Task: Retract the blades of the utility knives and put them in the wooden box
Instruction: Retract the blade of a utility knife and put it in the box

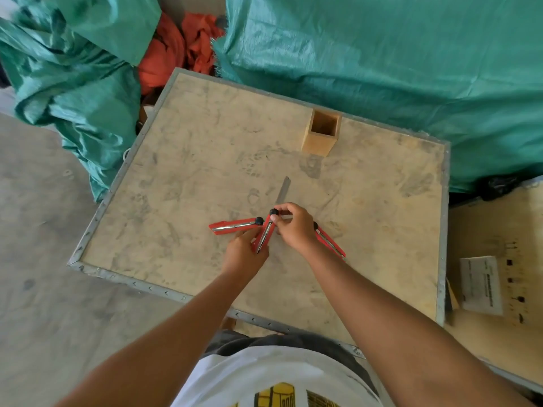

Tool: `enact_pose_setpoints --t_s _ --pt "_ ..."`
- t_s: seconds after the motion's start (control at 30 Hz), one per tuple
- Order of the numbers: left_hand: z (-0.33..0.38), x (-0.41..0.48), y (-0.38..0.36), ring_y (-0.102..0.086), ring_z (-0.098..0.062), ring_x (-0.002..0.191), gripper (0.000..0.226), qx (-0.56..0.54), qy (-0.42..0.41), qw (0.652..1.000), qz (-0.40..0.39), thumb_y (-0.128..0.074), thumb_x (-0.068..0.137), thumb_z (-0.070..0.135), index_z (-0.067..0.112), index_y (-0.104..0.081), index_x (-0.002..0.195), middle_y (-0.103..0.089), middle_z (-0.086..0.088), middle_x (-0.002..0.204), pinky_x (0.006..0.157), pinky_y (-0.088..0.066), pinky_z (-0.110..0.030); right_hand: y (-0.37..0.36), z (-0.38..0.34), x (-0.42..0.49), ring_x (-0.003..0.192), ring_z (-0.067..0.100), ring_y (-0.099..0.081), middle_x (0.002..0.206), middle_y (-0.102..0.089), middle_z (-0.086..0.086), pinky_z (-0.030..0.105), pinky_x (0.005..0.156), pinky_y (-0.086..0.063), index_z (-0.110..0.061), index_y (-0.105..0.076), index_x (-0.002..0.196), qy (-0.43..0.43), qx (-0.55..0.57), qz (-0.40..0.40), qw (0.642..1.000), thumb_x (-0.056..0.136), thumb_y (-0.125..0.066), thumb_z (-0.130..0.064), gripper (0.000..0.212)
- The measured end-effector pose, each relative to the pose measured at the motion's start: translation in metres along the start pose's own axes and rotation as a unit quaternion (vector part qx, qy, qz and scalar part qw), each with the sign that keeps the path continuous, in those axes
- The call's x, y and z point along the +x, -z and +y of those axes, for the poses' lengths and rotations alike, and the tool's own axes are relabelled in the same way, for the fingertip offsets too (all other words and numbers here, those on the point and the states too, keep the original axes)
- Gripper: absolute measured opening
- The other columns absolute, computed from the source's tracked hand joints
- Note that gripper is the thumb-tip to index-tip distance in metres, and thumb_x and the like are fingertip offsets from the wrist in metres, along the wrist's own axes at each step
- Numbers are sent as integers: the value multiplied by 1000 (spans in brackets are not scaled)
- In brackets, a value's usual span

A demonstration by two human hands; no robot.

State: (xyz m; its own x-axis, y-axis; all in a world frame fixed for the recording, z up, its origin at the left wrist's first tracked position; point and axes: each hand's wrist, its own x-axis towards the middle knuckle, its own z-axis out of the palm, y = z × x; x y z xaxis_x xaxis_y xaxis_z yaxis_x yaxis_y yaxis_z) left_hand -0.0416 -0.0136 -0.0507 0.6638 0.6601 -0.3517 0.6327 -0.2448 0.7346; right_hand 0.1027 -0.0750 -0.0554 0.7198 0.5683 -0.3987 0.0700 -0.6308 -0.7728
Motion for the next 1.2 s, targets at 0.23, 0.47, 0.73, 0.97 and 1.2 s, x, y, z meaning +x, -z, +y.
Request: enact_pose_setpoints --t_s 0.23,0.47,0.73,0.97,1.2 --pt "27 16 48 -64 -7 79 50 -107 -21 994 -16 -74 85 18 25 -60 133 -69 11 97 64 -49 -6 19 -51 13 87 18 -75 116 -72 -2 38 81 -64 -22 -71 112 39 36 36 998 92 -73 -22 20" --pt "41 41 97 -68 -16 80 60 -170 -76 971 -147 -74 84 2 27 -57 136 -74 5 109 72 -59 -24 52 -94 20 91 15 -74 113 -70 -3 27 72 -65 -17 -70 118 64 84 40 994 95 -70 -20 24" --pt "59 56 132 -69 -21 92 47 -243 -109 945 -187 -74 83 -2 21 -67 123 -78 11 103 77 -63 -33 76 -126 7 98 17 -74 113 -72 6 33 77 -66 -17 -72 123 85 169 41 981 96 -67 -13 27" --pt "73 64 140 -68 -34 90 43 -278 -131 929 -208 -72 85 0 12 -66 125 -74 -7 117 81 -62 -38 90 -131 -9 94 15 -75 112 -75 6 34 75 -66 -13 -75 120 108 126 2 986 93 -71 -8 27" --pt "93 61 138 -72 -30 102 39 -304 -128 919 -214 -67 87 -3 8 -67 124 -78 0 108 79 -62 -35 102 -136 -26 93 26 -75 101 -74 -9 36 74 -66 -13 -77 114 150 45 -14 988 88 -77 -9 26"
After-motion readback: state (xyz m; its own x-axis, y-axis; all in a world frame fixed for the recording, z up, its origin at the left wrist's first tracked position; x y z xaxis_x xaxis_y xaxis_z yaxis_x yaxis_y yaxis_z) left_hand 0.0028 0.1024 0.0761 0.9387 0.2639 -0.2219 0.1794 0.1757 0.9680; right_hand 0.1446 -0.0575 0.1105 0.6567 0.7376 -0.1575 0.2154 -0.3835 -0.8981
